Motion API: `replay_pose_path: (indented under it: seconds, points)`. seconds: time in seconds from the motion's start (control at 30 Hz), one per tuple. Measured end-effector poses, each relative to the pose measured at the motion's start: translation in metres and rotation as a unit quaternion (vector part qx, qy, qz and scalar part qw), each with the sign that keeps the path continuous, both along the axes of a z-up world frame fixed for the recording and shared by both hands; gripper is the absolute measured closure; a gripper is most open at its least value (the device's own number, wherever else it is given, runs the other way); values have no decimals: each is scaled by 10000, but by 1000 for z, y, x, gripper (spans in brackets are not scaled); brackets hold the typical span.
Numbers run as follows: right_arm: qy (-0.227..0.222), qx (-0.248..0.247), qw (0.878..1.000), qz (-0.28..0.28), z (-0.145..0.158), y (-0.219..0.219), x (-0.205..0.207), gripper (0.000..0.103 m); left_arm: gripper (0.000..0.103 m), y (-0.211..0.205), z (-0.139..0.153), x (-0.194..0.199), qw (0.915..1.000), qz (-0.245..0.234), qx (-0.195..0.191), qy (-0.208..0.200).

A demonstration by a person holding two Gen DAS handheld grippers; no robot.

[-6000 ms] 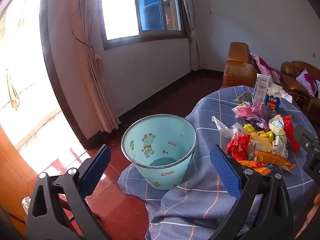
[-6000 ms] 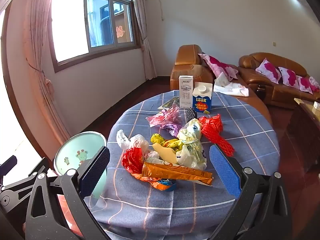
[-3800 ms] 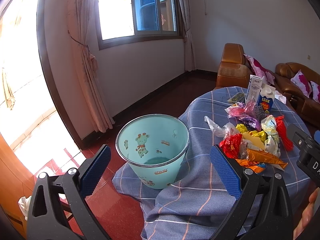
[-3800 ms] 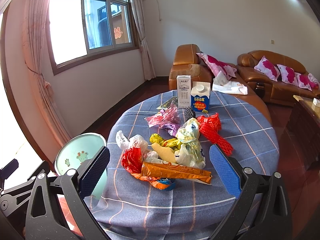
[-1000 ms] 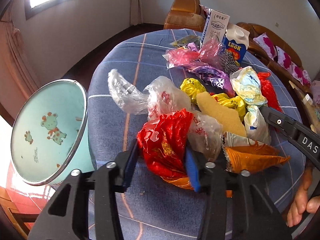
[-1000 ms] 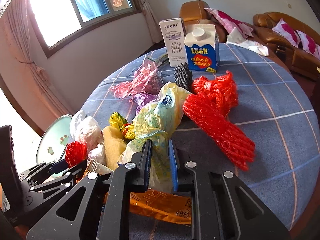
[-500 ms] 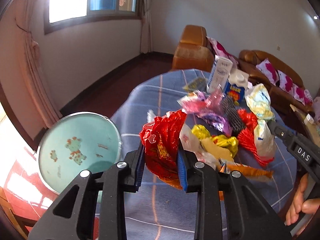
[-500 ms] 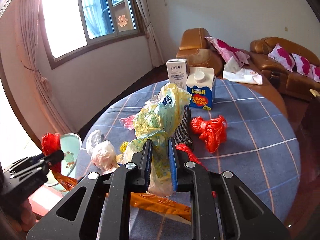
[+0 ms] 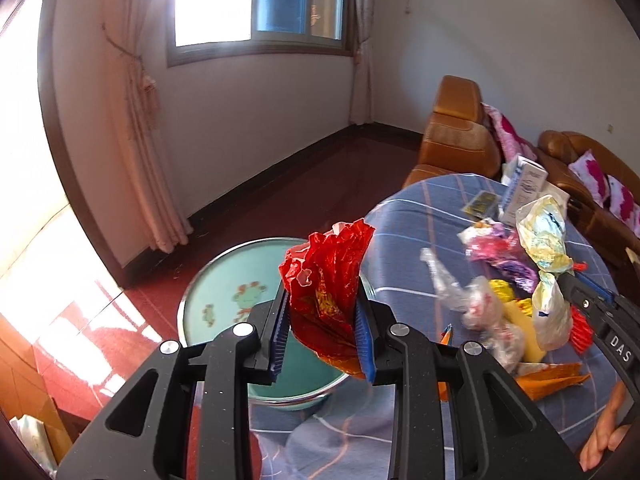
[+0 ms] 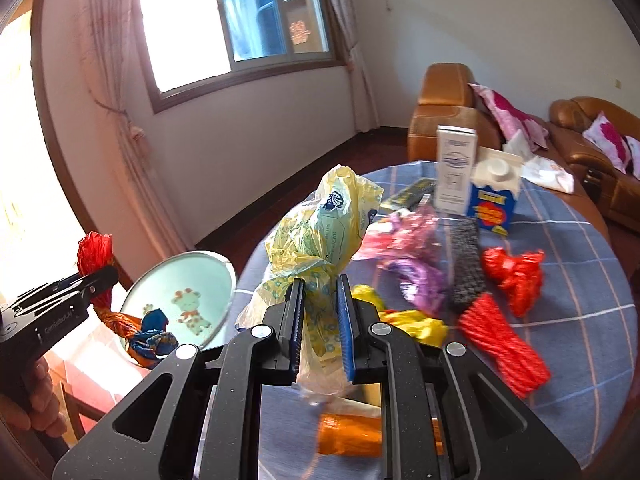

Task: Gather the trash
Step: 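Carry both items over the blue bin and open both tools to drop them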

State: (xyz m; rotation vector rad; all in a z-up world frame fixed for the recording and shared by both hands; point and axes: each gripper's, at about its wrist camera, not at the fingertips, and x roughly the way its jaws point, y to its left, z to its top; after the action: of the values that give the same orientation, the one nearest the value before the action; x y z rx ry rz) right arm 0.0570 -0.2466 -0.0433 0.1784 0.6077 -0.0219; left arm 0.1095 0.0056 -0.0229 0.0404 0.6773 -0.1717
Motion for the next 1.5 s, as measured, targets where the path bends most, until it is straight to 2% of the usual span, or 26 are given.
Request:
replay_pose_path:
  seconds: [0.43, 0.8, 1.07, 1.17, 1.23, 1.3, 1.37, 1.43, 1.5]
  points:
    - [338, -111, 9960, 823, -27, 87, 59, 86, 74, 68, -13, 24, 9960, 809, 369, 98]
    - [849, -170, 9883, 1253, -60, 129, 105, 86, 74, 81, -44, 54, 9945, 769, 457, 548]
    - [1030, -213, 9838, 1448, -74, 144, 125, 85, 73, 82, -60, 68, 9929, 748, 559, 732]
    - [1111, -179, 9823, 1499, -78, 145, 128, 83, 70, 81, -63, 72, 9926, 745, 585, 761]
    - [1109, -112, 9822, 1515, -78, 144, 128, 77, 59, 80, -64, 73, 9922, 775, 619, 759]
    - [1085, -77, 9829, 1484, -75, 142, 127, 72, 57, 80, -63, 72, 9920, 804, 643, 734]
    - [1032, -88, 9839, 1458, -69, 140, 124, 71, 57, 82, -59, 70, 9919, 843, 644, 694]
    - [968, -89, 9849, 1435, -63, 139, 121, 63, 53, 85, -55, 67, 9919, 903, 611, 653]
    - [890, -98, 9867, 1360, -57, 136, 116, 59, 44, 87, -51, 63, 9917, 976, 598, 588]
